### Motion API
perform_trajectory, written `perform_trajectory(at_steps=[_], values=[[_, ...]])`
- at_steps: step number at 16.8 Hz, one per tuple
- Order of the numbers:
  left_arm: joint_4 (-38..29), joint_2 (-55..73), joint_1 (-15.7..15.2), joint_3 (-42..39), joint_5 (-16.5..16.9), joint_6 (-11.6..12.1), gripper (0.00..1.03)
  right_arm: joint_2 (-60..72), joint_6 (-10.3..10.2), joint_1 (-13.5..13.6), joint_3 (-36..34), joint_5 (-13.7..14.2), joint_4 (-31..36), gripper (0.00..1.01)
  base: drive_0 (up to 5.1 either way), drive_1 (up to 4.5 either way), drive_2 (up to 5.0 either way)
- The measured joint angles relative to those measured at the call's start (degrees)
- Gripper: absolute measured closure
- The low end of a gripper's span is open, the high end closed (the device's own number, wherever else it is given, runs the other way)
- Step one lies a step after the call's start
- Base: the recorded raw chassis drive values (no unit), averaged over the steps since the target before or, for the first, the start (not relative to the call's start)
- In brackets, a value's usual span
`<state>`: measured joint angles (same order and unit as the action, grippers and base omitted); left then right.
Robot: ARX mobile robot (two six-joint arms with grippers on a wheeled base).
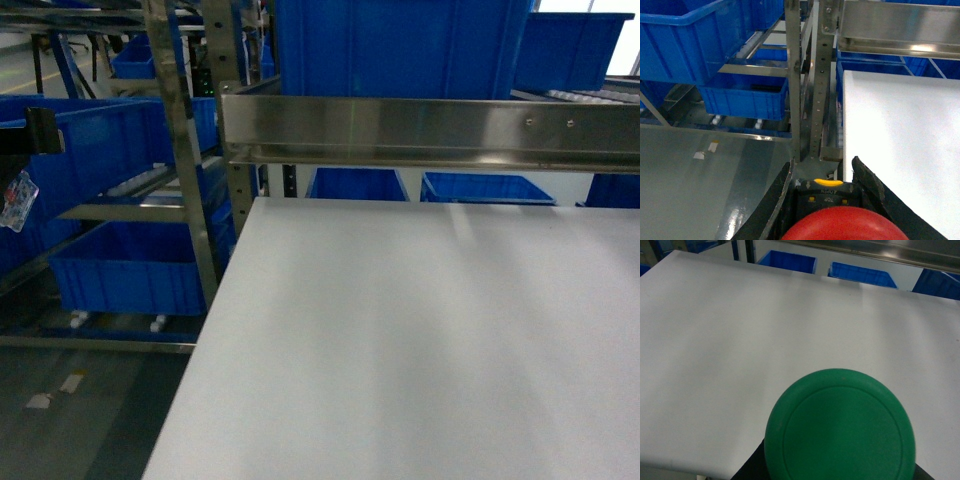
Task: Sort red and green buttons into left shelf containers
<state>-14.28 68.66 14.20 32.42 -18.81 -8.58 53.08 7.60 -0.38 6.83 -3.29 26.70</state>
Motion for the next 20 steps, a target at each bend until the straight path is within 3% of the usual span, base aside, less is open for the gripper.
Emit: perform_trajectory(at_steps=[20], values=[[0.00, 0.00, 0.00, -0.02, -0.02, 0.02, 0.73, 0.00, 0.00, 0.00, -0.04, -0.02, 0.00, 0.75, -5.0, 2.40, 2.4]])
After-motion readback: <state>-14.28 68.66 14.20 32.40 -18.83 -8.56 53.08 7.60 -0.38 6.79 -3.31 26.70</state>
